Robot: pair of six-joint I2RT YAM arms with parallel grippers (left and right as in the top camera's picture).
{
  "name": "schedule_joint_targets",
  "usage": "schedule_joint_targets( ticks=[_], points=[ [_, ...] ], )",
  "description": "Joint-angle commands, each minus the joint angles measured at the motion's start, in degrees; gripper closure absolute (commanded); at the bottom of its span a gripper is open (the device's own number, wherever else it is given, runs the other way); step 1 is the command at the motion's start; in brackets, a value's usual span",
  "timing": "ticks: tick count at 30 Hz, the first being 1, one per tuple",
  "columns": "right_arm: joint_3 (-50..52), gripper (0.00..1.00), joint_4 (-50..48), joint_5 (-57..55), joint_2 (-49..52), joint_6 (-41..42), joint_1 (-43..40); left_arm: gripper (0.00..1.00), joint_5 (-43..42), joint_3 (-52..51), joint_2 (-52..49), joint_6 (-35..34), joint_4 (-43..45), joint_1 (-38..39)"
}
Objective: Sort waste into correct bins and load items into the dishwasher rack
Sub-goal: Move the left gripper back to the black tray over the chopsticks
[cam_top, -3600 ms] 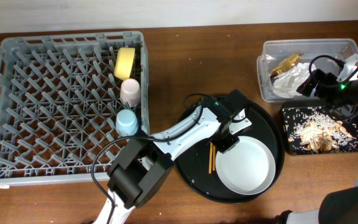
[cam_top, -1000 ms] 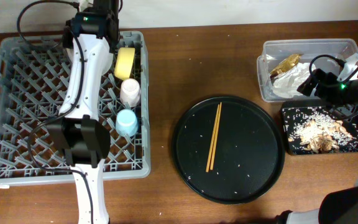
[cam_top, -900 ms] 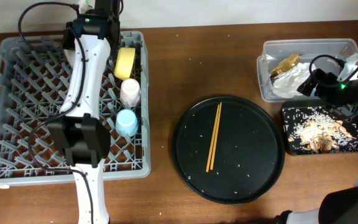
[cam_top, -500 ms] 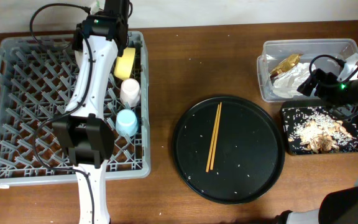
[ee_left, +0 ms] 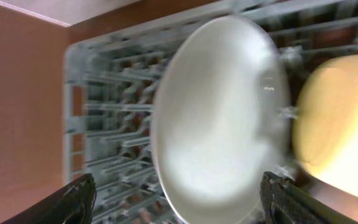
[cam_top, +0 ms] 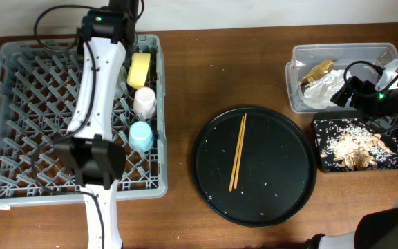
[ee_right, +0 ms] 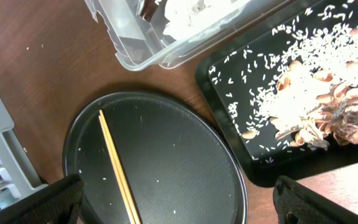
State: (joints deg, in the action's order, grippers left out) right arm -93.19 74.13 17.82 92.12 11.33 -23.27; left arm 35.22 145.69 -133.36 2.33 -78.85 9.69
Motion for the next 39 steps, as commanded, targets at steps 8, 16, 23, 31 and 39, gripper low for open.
schedule_joint_targets(
  ticks=[8,16,23,31,39],
  points=[
    [0.02,0.02,0.81,-0.52,0.22,-0.63,0.04,0.29,-44.44,-17.84,0.92,-4.13,2.84,28.02],
    [0.02,0.02,1.16,-0.52,0.22,-0.61,0.04,0.58,-39.3,-27.26,-8.57,-9.2,14.91,31.89],
    [0.02,0.02,1.66,-0.52,0.22,-0.63,0.04,0.62,-41.05,-27.26,-9.35,-9.6,15.85,35.23],
    [0.02,0.02,2.14,-0.55,0.22,-0.63,0.04,0.99,-39.89,-25.18,-9.44,-9.6,13.84,35.89],
    [0.02,0.02,2.14,-0.55,0.22,-0.63,0.04,0.99,-38.32,28.89,-8.9,-5.31,-17.88,21.9]
  ],
)
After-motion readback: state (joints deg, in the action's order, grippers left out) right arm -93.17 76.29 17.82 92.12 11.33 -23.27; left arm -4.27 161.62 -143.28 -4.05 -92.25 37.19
